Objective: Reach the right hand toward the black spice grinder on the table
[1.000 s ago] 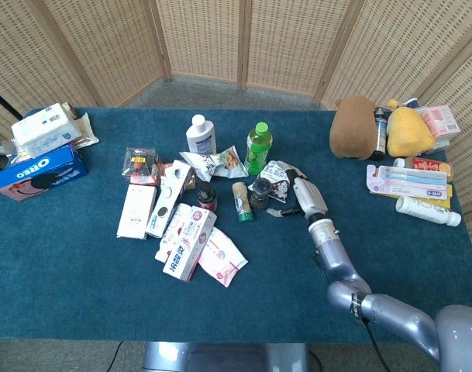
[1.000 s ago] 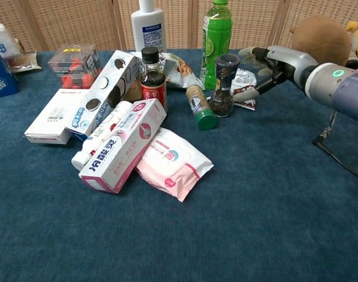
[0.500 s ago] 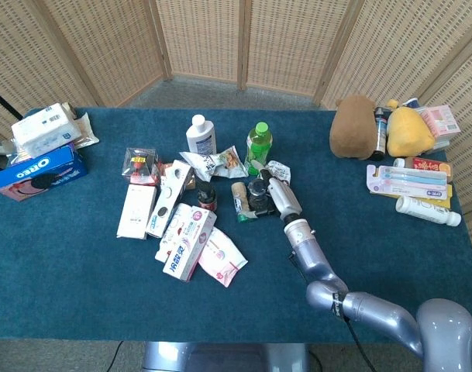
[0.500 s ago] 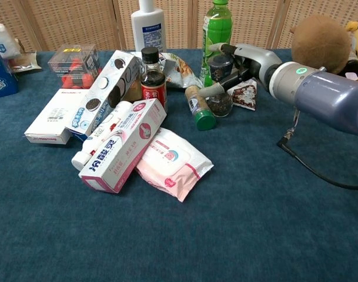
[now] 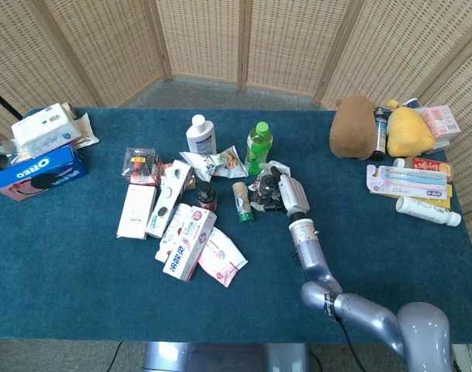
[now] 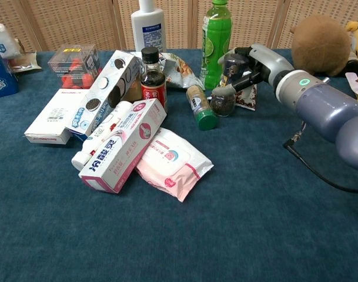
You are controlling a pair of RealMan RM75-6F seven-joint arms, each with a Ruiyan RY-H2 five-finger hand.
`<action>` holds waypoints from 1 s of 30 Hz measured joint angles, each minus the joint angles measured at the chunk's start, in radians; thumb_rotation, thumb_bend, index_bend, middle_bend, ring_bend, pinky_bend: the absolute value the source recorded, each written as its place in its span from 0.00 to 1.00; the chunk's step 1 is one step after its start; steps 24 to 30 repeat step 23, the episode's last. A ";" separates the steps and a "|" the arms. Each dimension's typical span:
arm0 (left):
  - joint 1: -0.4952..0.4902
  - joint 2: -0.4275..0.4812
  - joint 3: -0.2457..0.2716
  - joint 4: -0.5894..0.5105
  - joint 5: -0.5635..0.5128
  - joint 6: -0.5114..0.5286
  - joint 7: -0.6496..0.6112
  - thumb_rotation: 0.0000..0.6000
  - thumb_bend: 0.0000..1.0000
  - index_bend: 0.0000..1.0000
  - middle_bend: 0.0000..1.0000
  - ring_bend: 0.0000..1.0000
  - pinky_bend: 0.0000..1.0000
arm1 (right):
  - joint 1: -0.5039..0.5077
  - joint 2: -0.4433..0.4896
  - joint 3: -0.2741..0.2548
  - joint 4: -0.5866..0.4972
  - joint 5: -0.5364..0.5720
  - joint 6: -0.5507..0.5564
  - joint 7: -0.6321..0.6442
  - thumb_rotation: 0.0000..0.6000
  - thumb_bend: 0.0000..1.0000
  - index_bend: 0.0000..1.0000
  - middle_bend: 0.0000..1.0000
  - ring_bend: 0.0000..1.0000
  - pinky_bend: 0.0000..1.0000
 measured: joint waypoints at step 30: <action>0.011 0.013 0.011 -0.006 0.056 0.018 -0.031 1.00 0.00 0.00 0.00 0.00 0.00 | -0.081 0.137 0.010 -0.282 -0.054 0.130 -0.071 1.00 0.03 0.61 0.85 0.68 1.00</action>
